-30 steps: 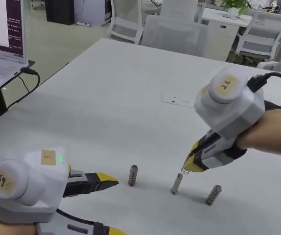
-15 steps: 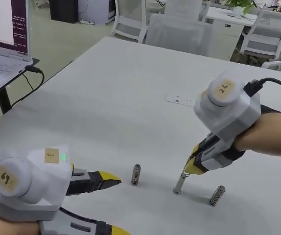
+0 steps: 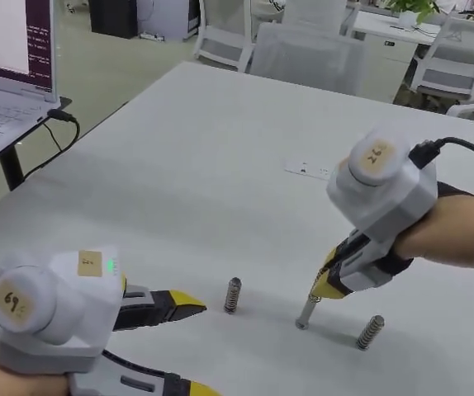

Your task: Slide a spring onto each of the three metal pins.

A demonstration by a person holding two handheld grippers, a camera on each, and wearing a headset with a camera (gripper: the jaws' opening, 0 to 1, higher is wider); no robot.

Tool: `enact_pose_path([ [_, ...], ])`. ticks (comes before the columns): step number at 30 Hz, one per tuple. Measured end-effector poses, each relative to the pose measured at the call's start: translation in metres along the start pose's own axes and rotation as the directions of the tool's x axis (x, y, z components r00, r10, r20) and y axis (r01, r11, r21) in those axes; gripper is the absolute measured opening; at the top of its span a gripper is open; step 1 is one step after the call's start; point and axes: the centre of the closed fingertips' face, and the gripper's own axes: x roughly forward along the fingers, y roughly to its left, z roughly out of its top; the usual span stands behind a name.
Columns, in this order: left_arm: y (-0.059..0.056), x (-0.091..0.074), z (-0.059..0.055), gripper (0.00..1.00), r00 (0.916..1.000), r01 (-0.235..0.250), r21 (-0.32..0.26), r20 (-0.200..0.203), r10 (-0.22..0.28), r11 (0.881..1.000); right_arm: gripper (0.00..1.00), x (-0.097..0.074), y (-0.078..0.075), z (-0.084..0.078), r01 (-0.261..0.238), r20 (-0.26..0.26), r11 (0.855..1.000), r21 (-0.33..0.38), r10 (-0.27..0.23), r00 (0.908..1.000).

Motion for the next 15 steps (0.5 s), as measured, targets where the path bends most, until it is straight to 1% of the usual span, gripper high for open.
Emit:
enact_pose_path([
  [8, 0.0, 0.0, 0.0, 0.59, 1.0, 0.001, 0.0, -0.002, -0.001, 1.0, 0.08, 0.008, 0.0, -0.003, -0.006, -0.01, 1.0, 0.003, 0.006, 0.9999],
  [15, 0.0, 0.0, 0.0, 0.59, 1.0, -0.001, 0.001, -0.002, 0.001, 1.0, 0.08, 0.018, 0.001, -0.006, -0.013, -0.019, 1.0, 0.002, 0.013, 0.9997],
])
